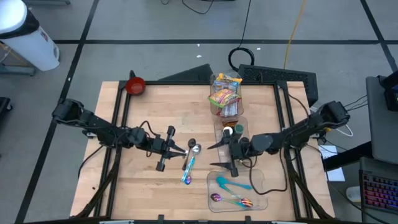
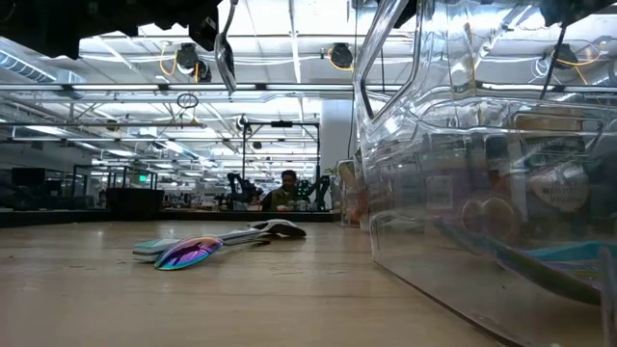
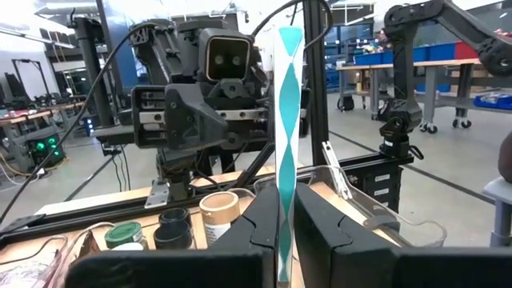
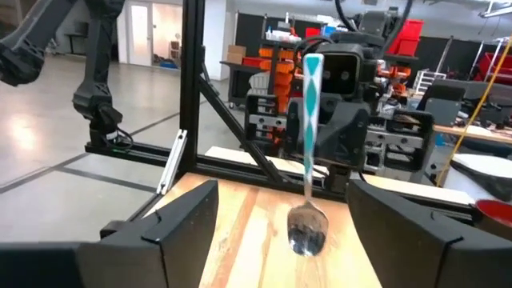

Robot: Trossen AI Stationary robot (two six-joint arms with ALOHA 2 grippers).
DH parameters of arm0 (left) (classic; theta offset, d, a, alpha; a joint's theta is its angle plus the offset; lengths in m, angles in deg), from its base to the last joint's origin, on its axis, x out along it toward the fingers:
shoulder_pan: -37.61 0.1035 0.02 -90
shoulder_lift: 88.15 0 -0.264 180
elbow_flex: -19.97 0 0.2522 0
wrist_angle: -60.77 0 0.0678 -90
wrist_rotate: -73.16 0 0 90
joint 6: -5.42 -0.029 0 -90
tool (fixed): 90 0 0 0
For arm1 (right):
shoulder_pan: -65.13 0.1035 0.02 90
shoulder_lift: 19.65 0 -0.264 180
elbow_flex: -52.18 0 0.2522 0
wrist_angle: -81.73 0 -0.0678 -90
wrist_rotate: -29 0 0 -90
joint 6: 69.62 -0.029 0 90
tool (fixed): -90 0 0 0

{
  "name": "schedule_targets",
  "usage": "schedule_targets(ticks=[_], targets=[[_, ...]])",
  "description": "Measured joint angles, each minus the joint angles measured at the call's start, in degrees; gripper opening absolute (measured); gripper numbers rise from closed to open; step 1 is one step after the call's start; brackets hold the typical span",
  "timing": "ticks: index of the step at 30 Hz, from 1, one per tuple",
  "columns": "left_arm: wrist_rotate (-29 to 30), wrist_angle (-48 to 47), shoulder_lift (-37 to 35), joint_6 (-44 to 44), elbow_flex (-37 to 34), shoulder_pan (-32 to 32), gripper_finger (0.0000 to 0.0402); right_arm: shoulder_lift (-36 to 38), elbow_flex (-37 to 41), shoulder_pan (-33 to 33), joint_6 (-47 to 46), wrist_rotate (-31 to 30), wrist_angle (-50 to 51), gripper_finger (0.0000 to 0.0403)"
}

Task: Pick & Place Food Item
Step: Put the top light blue spoon into the bottom transparent bin

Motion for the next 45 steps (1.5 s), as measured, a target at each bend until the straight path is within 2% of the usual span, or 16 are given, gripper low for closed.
schedule_targets(ticks=[11,14,19,26,31,37,45], targets=[[0.0,0.1,0.0,-0.5,0.0,-0.5,0.0019,-11.3,-4.0,-0.8,0.8,0.1,-12.2,0.0264],[2.8,-0.9,0.1,-1.1,0.3,-1.2,0.0019,-13.8,-5.4,-1.3,0.3,0.0,-15.4,0.0266],[9.2,-7.5,2.7,-2.1,4.6,-2.0,0.0019,-16.1,-7.2,-1.7,0.4,0.0,-16.3,0.0273],[10.0,-14.5,8.9,-4.3,13.1,-1.7,0.0019,-16.4,-7.4,-1.9,0.4,0.0,-19.1,0.0267],[8.9,-16.5,9.6,-4.5,15.1,-1.9,0.0019,-16.3,-7.4,-1.8,0.6,0.0,-18.7,0.0253],[9.0,-17.1,9.6,-4.5,15.1,-1.9,0.0019,-16.3,-7.4,-1.8,0.6,0.0,-17.8,0.0199],[9.0,-17.3,9.6,-4.1,15.0,-1.8,0.0019,-16.3,-7.4,-1.8,0.5,0.0,-16.5,0.0066]])
